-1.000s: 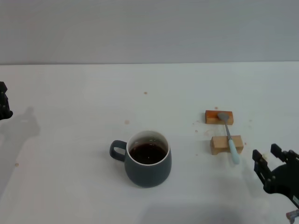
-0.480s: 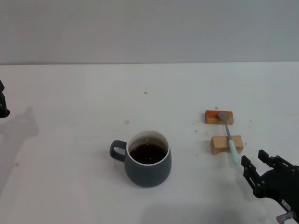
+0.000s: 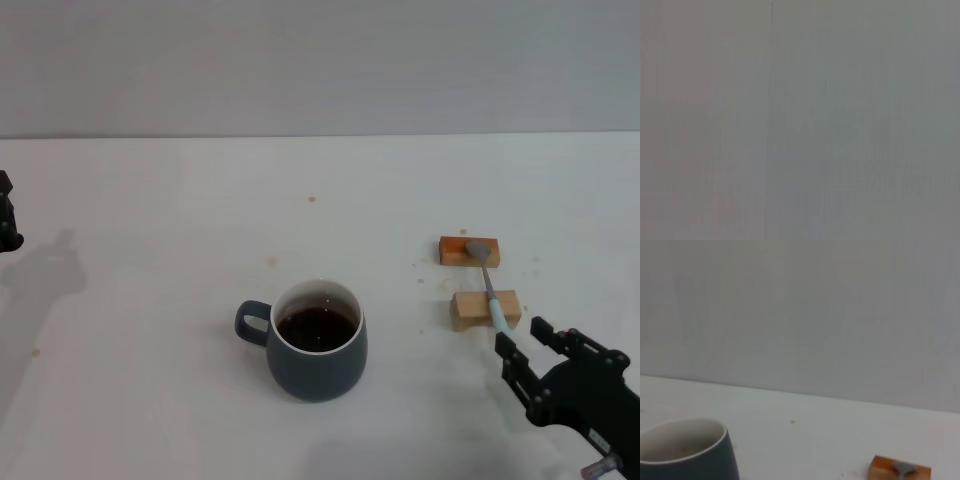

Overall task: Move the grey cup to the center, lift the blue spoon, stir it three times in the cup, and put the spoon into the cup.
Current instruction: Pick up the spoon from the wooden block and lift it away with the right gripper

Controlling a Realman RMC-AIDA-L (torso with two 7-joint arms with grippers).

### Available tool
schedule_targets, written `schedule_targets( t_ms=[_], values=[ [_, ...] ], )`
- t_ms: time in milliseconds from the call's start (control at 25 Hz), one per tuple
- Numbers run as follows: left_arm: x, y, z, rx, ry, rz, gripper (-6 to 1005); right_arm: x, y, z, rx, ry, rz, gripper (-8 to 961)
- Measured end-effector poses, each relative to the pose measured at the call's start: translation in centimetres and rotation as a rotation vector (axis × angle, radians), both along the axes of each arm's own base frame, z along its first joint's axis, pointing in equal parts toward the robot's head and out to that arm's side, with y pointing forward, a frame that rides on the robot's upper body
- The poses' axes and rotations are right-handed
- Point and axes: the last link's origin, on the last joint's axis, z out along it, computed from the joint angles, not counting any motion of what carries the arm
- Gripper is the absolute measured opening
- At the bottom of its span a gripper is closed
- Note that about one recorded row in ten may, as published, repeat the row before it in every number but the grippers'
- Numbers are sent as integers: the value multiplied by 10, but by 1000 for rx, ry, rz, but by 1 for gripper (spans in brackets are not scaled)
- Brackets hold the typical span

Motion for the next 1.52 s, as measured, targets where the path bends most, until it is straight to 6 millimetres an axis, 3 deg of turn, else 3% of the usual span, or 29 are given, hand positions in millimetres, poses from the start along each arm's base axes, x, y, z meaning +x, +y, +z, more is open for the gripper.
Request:
schedule_targets(
  t_ms=[240, 520, 840, 1520],
  values=[
    [0, 0, 0, -1, 1, 2, -2, 2, 0, 6, 11, -16, 13, 435],
    [0, -2, 2, 0, 1, 5, -2, 8, 0, 8, 18, -25, -11, 508],
    [2, -4, 1, -9, 1, 5, -2, 20, 3, 8, 20, -32, -45, 504],
    [4, -8, 4, -5, 8, 2, -2, 15, 9, -2, -17, -25, -18, 505]
  ],
)
